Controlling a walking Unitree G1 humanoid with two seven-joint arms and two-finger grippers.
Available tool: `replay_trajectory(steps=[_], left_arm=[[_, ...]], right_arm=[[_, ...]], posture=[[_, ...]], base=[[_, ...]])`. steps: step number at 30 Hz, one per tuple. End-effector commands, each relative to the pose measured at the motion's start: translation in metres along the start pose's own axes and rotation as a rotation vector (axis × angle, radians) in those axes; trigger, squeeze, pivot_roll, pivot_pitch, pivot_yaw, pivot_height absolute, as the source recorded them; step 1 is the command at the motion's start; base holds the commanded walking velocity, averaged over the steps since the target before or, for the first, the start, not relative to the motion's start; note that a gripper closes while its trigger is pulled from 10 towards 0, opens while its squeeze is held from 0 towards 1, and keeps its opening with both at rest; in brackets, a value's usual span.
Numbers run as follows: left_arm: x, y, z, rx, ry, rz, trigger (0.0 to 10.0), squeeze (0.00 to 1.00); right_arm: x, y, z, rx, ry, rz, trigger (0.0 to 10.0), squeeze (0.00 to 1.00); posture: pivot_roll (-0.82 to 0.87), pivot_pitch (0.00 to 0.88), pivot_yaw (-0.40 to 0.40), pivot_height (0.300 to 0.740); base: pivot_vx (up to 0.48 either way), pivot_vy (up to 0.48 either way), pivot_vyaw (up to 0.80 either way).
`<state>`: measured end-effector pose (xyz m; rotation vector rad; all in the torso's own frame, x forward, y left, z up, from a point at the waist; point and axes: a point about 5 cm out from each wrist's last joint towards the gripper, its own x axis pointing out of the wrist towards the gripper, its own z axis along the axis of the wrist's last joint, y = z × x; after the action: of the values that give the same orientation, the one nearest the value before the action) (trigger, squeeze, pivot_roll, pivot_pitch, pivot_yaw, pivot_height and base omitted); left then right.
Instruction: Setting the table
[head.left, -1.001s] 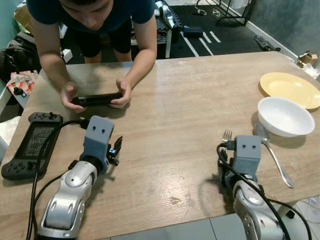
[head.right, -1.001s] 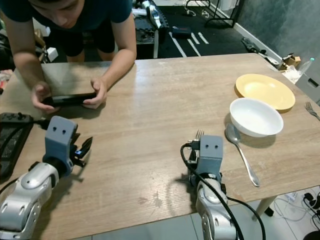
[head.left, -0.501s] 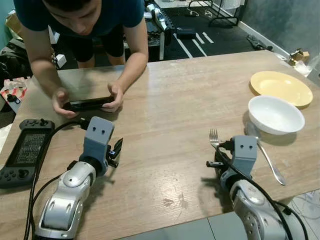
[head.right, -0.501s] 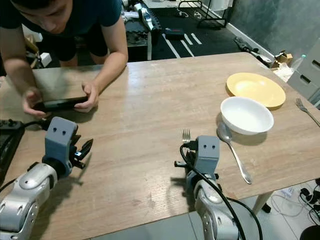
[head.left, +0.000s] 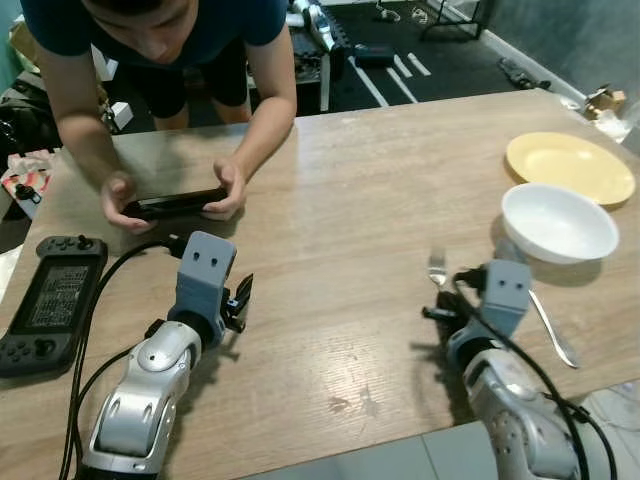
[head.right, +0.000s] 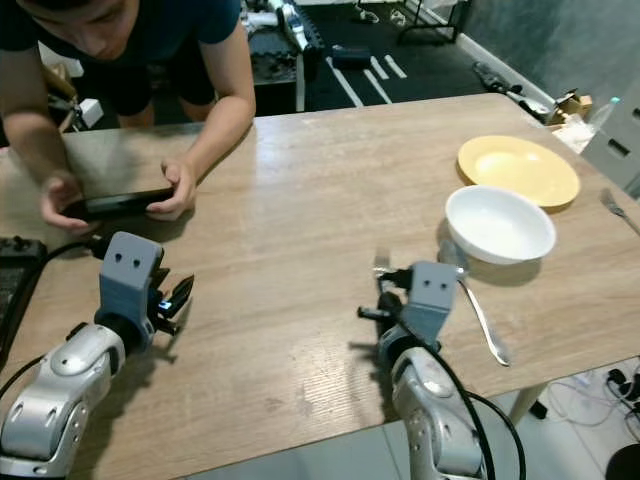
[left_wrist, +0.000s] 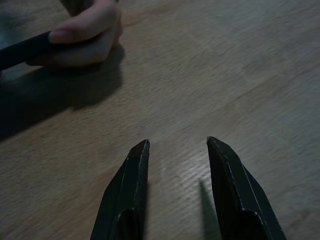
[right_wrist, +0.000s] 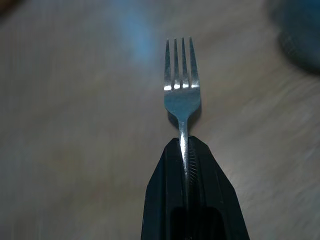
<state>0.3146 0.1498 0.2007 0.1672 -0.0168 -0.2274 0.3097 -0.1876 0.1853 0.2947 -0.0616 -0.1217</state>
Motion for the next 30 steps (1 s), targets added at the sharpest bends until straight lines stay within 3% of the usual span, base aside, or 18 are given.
replay_trajectory(steps=[1,12,18,21,22,27,30], left_arm=[[-0.001,0.001,-0.005,-0.007,0.023,-0.004,10.0,0.0],[0.003,-0.003,-0.006,-0.003,0.021,-0.016,10.0,0.0],[0.004,-0.005,-0.007,0.008,0.019,-0.032,10.0,0.0],[0.005,-0.006,-0.004,0.031,0.001,-0.043,10.0,0.0],[0.01,-0.009,0.003,0.05,-0.032,-0.062,10.0,0.0],[0.017,-0.01,0.017,0.057,-0.075,-0.089,10.0,0.0],[0.019,-0.013,0.023,0.054,-0.088,-0.122,10.0,0.0]], right_arm=[[-0.005,-0.002,0.023,0.061,-0.133,-0.009,10.0,0.0],[-0.011,-0.018,0.048,0.084,-0.316,-0.097,10.0,0.0],[-0.012,-0.011,0.056,0.035,-0.371,-0.056,10.0,0.0],[-0.014,-0.003,0.055,0.006,-0.372,-0.01,10.0,0.0],[-0.015,0.006,0.046,-0.019,-0.347,0.054,10.0,0.0],[-0.016,0.008,0.031,-0.044,-0.305,0.07,10.0,0.0],[-0.013,0.002,0.021,-0.068,-0.281,0.033,10.0,0.0]], posture=[[0.09,0.219,0.126,0.74],[0.08,0.196,0.141,0.74],[0.08,0.178,0.153,0.74],[0.08,0.148,0.164,0.74],[0.07,0.114,0.169,0.74],[0.07,0.106,0.168,0.74],[0.06,0.092,0.169,0.74]], base=[[0.0,0.0,0.0],[0.0,0.0,0.0],[0.0,0.0,0.0],[0.0,0.0,0.0],[0.0,0.0,0.0],[0.0,0.0,0.0],[0.0,0.0,-0.47]])
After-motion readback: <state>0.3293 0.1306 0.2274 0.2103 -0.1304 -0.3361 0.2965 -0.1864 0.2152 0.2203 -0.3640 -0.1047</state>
